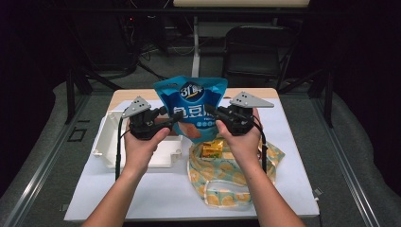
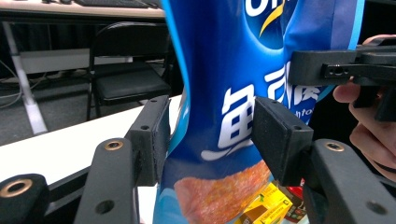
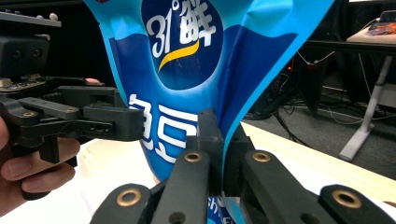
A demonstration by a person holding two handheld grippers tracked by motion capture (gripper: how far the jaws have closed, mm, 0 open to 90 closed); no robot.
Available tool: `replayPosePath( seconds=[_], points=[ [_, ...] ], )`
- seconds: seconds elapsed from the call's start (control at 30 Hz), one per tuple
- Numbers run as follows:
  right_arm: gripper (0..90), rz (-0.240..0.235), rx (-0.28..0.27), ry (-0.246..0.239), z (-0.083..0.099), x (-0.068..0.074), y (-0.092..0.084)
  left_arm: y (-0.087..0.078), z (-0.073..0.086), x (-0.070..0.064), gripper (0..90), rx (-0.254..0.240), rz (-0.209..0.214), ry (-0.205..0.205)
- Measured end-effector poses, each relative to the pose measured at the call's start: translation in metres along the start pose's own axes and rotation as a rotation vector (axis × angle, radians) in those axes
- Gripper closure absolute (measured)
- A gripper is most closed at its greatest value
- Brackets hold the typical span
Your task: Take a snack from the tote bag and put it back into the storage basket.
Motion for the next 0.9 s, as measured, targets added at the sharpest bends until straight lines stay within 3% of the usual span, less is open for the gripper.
replayPosePath(
  seconds=[0.17,0.27,0.43,0.57,0.7,0.83,0.9],
  points=[
    [90.0,-0.015,0.007,0.0,0.002,0.006,0.005,-0.001,-0.001,-0.002,48.2,0.0,-0.015,0.008],
    [90.0,-0.018,0.013,-0.003,0.003,0.01,0.008,-0.002,-0.004,-0.006,53.3,-0.002,-0.026,0.017],
    [90.0,-0.019,0.0,0.003,0.002,0.015,0.01,-0.006,-0.008,-0.007,74.5,-0.003,-0.033,0.028],
    [90.0,-0.033,0.01,-0.015,0.002,0.02,0.012,-0.009,-0.009,-0.007,87.2,0.032,-0.068,0.039],
    [87.7,-0.029,0.014,-0.045,0.004,0.027,0.014,-0.014,-0.01,-0.003,90.0,0.034,-0.054,0.007],
    [77.7,-0.028,0.009,-0.06,0.005,0.029,0.013,-0.022,-0.012,0.001,90.0,0.022,-0.044,0.003],
    [65.7,-0.047,0.01,-0.053,0.005,0.029,0.011,-0.026,-0.012,0.003,90.0,0.027,-0.059,0.008]
  ],
)
Point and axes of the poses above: each handheld gripper's, and its own axes: y roughly forward along the jaws, z roughly out of its underside, x roughly to its left, the point moved 2 cm from there along y, roughly forward along the jaws, and after that the axes turned 3 degrees about y, right-handed, at the moved point
